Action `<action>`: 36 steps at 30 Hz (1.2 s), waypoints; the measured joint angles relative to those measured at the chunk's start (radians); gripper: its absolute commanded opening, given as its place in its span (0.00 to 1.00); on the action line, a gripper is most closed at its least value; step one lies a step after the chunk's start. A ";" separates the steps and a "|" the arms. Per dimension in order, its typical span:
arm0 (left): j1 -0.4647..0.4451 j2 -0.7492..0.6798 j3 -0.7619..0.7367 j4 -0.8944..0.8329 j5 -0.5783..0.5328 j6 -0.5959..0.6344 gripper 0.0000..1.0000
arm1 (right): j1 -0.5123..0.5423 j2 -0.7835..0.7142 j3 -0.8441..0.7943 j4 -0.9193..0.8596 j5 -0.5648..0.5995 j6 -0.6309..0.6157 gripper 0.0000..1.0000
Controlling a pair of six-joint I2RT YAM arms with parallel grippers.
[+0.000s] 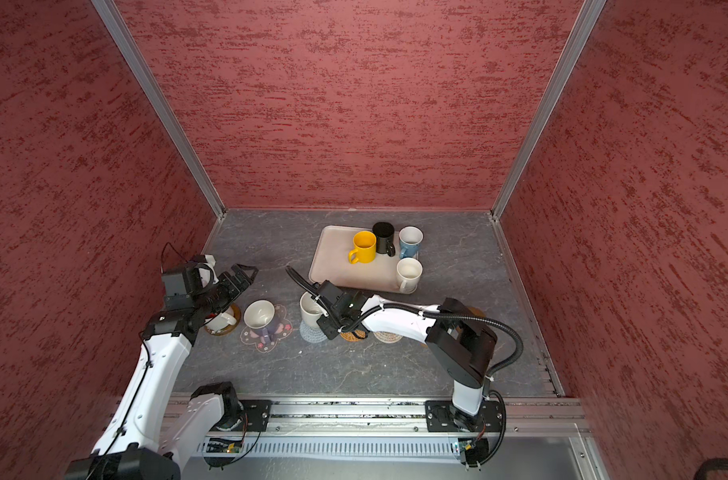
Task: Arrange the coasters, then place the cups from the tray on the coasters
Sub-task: 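Carry the speckled mug to the blue knit coaster while the left arm draws back, then lower the speckled mug onto the blue knit coaster and open the right gripper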
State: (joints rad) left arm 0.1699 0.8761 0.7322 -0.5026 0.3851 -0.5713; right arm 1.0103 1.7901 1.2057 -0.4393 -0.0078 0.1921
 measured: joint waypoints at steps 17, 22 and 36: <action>0.006 0.000 0.000 0.002 0.003 0.000 1.00 | 0.023 0.006 0.018 -0.015 0.026 -0.022 0.00; 0.008 0.000 0.000 0.002 0.003 0.000 1.00 | 0.023 0.014 0.019 -0.026 0.043 -0.036 0.00; 0.013 0.000 0.000 0.002 0.003 0.000 1.00 | 0.023 0.015 0.019 -0.031 0.055 -0.052 0.00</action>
State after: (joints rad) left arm 0.1825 0.8764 0.7322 -0.5007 0.3885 -0.5716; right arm 1.0336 1.8050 1.2243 -0.4706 0.0467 0.1402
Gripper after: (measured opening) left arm 0.996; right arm 0.197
